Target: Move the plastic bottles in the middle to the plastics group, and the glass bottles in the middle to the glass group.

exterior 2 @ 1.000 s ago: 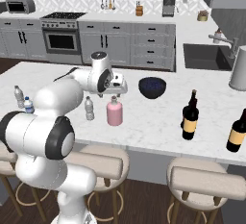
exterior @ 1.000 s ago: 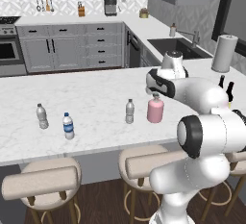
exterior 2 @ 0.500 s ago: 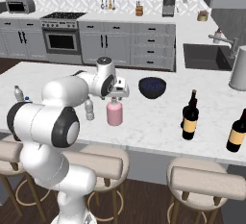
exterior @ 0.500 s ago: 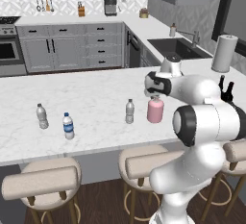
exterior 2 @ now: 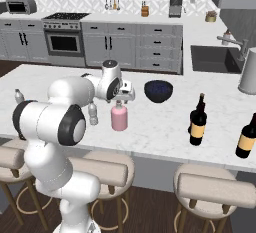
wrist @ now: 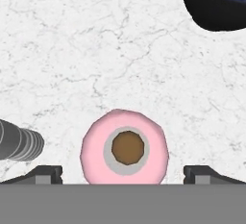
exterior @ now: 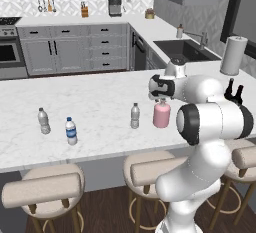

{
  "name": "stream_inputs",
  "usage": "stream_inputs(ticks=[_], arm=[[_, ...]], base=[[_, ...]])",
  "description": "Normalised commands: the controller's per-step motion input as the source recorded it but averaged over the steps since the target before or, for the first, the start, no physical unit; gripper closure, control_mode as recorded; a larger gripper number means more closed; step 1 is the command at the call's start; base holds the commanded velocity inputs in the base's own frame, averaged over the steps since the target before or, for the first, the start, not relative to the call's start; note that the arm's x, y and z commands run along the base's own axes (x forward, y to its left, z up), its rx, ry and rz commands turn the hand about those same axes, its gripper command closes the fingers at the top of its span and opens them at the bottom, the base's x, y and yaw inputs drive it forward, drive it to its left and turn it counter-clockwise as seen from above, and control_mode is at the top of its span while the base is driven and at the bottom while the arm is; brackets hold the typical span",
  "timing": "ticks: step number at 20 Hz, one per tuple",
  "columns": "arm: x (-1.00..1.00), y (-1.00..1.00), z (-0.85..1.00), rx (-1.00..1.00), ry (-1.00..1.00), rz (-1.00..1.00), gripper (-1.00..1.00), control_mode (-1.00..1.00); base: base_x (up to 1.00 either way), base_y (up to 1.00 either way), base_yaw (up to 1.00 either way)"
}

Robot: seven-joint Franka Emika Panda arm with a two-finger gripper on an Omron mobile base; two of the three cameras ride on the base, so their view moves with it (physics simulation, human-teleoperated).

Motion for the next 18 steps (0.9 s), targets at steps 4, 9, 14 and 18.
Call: stream_inputs(ticks=[4, 9, 14, 18], arm=[[0.12, 0.00, -0.05, 0.00, 0.00, 0.00, -1.00, -1.00], [0.01, 0.00, -0.11, 0.00, 0.00, 0.00, -1.00, -1.00], [0.00, 0.00, -0.15, 0.00, 0.00, 0.00, -1.00, -1.00], [0.02, 0.00, -0.23, 0.00, 0.00, 0.00, -1.00, -1.00]], base=[[0.00, 0.00, 0.00], [0.00, 0.00, 0.00], [0.00, 0.00, 0.00], [0.00, 0.00, 0.00]])
